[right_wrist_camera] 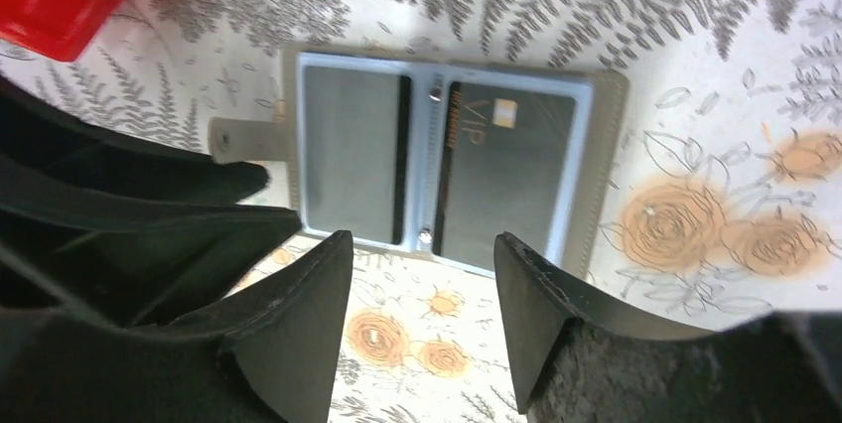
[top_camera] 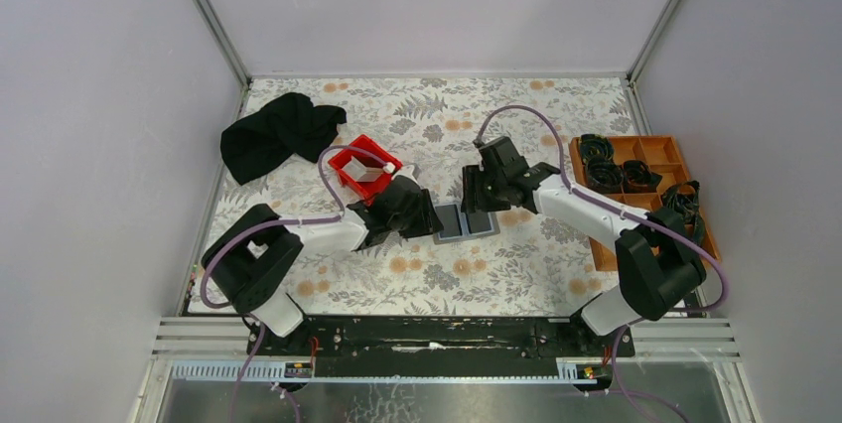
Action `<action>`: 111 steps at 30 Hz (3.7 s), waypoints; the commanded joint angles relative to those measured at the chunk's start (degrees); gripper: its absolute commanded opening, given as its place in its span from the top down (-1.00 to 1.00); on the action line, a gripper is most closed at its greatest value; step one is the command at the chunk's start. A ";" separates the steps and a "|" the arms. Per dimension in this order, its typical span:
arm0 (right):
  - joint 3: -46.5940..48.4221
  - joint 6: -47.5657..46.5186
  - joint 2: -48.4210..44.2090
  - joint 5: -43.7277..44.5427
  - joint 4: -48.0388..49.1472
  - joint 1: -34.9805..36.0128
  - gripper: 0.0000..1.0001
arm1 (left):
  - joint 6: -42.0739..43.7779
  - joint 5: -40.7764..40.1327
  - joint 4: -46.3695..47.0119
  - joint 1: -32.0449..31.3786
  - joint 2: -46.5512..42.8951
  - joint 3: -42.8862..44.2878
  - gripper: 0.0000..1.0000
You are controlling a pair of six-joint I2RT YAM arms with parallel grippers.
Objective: Put the credit cards into the card holder
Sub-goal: Insert the credit card into the card holder, then close the card holder at the center of the board.
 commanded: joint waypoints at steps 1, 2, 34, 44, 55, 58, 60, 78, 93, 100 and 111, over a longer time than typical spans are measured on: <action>-3.53 0.17 -4.56 6.88 2.01 -0.73 -0.27 | 1.88 -2.91 -3.77 -0.20 -3.27 2.59 -0.01; -4.62 0.66 -5.48 7.62 2.93 -0.94 -0.28 | 2.10 -3.35 -4.61 -0.14 -3.86 2.77 -0.04; -22.00 6.77 -7.96 -5.62 17.77 -10.06 -0.33 | 1.31 -3.38 -6.27 0.22 -5.98 -0.68 -0.17; -24.83 8.95 -5.38 -11.45 23.95 -12.07 -0.34 | 1.79 -4.28 -6.26 0.21 -5.29 -0.59 -0.18; -26.24 10.44 -3.30 -15.07 27.46 -12.26 -0.32 | 1.76 -3.96 -5.57 0.65 -4.41 -0.46 -0.18; -26.52 10.73 -3.92 -15.32 27.95 -12.22 -0.26 | 1.54 -3.59 -4.96 0.66 -4.09 -0.72 -0.18; -26.35 10.83 -4.78 -15.33 27.91 -12.20 -0.21 | 1.32 -3.45 -4.62 0.65 -3.96 -0.78 -0.19; -21.87 13.03 -6.88 -18.24 28.20 -12.25 -0.05 | 0.70 -2.37 -2.14 0.67 -2.39 -1.80 -0.18; -19.43 15.30 -6.89 -21.36 30.25 -11.51 -0.01 | 0.91 -1.84 -1.32 0.66 -1.09 -1.55 -0.18; -17.54 15.43 -5.08 -21.87 30.45 -9.32 -0.01 | 0.50 -1.68 -0.67 0.65 -0.54 -1.54 -0.18; -14.65 15.13 -2.13 -20.61 30.45 -4.10 0.00 | -0.20 -1.69 -0.05 0.67 -0.31 -1.08 -0.17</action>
